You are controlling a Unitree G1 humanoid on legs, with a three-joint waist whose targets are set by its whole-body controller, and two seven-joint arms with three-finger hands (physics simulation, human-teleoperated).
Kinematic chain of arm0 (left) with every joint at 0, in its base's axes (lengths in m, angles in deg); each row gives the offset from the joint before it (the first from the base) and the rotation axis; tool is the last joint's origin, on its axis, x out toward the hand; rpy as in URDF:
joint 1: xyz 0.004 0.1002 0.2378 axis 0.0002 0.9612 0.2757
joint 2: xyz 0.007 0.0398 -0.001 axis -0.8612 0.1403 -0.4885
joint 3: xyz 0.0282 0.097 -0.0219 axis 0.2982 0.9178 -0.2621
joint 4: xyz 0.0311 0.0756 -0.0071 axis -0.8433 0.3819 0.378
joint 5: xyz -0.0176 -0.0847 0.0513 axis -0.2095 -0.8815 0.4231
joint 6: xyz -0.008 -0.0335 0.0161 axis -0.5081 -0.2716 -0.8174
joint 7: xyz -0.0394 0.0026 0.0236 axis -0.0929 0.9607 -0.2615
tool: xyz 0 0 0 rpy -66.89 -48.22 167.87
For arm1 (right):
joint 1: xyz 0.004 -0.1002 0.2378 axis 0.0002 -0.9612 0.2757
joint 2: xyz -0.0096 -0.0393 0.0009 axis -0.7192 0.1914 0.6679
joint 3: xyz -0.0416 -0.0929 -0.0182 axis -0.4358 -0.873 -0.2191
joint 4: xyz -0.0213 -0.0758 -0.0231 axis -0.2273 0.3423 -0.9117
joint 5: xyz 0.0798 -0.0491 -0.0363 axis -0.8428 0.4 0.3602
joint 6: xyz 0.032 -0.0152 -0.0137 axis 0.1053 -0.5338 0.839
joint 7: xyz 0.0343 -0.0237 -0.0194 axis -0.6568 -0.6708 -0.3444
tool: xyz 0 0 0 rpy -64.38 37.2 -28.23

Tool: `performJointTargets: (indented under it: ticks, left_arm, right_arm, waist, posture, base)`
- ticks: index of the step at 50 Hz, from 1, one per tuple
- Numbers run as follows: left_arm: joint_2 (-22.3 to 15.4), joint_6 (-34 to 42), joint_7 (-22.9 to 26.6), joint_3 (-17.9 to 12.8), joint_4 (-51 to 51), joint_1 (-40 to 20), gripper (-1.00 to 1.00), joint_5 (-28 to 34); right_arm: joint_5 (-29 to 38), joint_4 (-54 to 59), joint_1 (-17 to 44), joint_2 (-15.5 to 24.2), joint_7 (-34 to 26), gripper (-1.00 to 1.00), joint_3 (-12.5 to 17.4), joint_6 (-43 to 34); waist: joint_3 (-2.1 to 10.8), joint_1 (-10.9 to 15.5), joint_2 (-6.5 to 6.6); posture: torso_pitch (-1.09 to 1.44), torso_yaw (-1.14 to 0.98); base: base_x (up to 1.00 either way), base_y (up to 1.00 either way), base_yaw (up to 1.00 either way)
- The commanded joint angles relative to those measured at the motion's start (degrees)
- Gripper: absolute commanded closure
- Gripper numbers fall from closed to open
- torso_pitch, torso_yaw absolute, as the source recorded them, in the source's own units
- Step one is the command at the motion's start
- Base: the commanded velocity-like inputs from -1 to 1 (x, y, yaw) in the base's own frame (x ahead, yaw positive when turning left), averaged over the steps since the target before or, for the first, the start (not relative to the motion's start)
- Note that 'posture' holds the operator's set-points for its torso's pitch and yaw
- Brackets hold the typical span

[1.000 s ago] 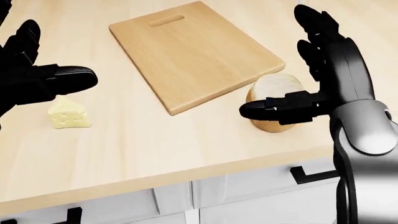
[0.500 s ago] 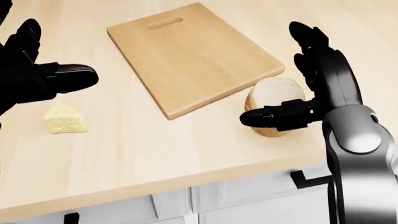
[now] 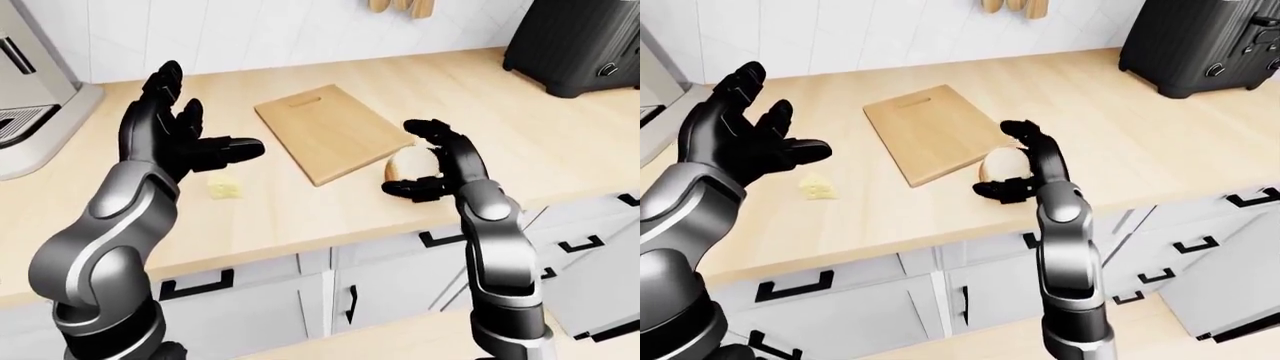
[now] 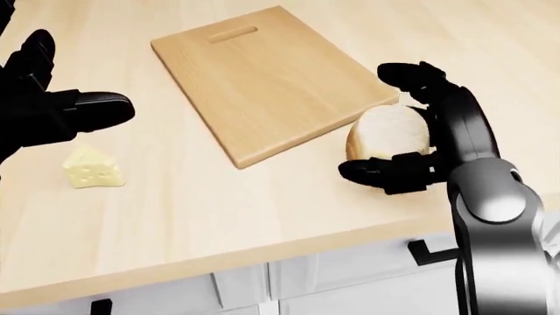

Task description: Place the bread and cheese on the cutting board.

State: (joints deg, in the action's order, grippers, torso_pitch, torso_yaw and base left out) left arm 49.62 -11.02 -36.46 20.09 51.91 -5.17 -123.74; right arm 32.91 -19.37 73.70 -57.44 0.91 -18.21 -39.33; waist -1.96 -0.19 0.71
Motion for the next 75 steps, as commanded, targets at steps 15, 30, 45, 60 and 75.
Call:
performJointTargets:
  ticks: [15,30,45,60,75]
  left_arm:
    - [-1.2,-1.5,-1.1,-0.5,-1.9,-1.8,-1.0,-1.3]
    - [-1.0,-1.0,-1.4,-0.5,-2.0,-2.1,-1.0,-1.6]
    - [-1.7,-1.1,-2.3,-1.0,-2.0,-2.2,-1.0,-3.2]
    - [-2.3,-1.0,-3.0,-1.3,-1.9,-2.5,-1.0,-4.4]
    - [-2.4,-1.0,-3.5,-1.2,-2.1,-2.3,-1.0,-4.9]
  right_arm:
    - [4.0,-3.2,3.0,0.3,0.6,1.0,-0.3,1.7]
    - [8.4,-3.4,22.2,1.7,-7.4,1.0,-2.3,-10.8]
    - [-1.9,57.7,49.4,2.2,5.9,1.0,-0.2,22.6]
    - [-3.3,84.0,55.5,0.0,12.3,1.0,-0.4,38.4]
    - [-2.9,85.2,53.1,-0.7,12.8,0.76,-0.4,39.4]
  waist:
    - [1.46,0.0,0.19]
    - [1.2,-0.2,0.47]
    - [1.29,-0.8,1.62]
    - [1.24,-0.7,1.9]
    - [1.13,-0.7,1.84]
  posture:
    - [0.0,0.0]
    - [0.0,0.0]
    - [0.0,0.0]
    - [0.0,0.0]
    - [0.0,0.0]
  base:
    - [0.0,0.0,0.0]
    - [0.0,0.0,0.0]
    - [0.0,0.0,0.0]
    - [0.0,0.0,0.0]
    - [0.0,0.0,0.0]
